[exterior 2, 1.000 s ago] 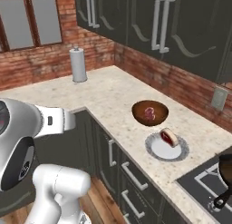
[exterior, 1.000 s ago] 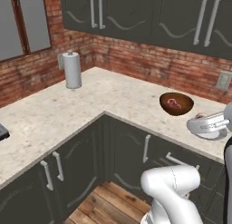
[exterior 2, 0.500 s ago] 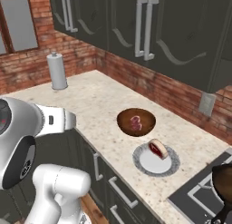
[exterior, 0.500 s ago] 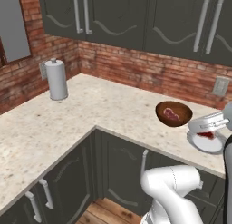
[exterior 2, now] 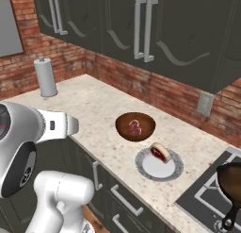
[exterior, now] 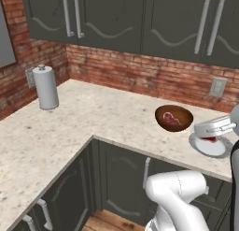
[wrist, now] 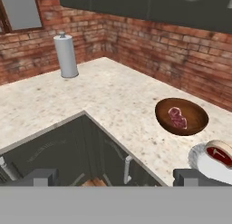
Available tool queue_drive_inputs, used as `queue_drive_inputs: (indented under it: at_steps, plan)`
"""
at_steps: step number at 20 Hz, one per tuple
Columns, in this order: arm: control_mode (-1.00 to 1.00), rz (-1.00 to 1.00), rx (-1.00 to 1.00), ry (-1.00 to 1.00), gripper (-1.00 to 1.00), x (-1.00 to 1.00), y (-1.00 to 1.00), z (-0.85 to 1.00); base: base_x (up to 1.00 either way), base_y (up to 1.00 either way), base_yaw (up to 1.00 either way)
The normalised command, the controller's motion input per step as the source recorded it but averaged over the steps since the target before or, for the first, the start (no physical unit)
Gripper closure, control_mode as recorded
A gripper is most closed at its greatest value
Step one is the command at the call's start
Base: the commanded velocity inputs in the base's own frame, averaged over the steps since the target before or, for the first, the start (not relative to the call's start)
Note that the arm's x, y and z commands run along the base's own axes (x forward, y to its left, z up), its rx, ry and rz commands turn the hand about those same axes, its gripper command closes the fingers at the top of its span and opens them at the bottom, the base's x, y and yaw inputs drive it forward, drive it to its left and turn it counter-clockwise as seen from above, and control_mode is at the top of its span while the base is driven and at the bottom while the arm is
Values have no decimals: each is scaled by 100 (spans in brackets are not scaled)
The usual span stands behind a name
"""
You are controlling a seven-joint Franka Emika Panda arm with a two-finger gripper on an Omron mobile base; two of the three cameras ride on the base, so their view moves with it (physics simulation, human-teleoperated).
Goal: Place one of the steaks on the plate and the other in the bowl. Then place the bowl in the fridge.
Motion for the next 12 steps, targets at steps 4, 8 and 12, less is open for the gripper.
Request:
queue_drive_inputs:
  at_steps: [4,8,12]
  plan:
    - [100,0,0,0,-100,0,0,0,55,0,-19]
    - [100,0,0,0,-100,0,0,0,32,0,-12]
    - [100,0,0,0,-100,0,0,0,16,0,-2]
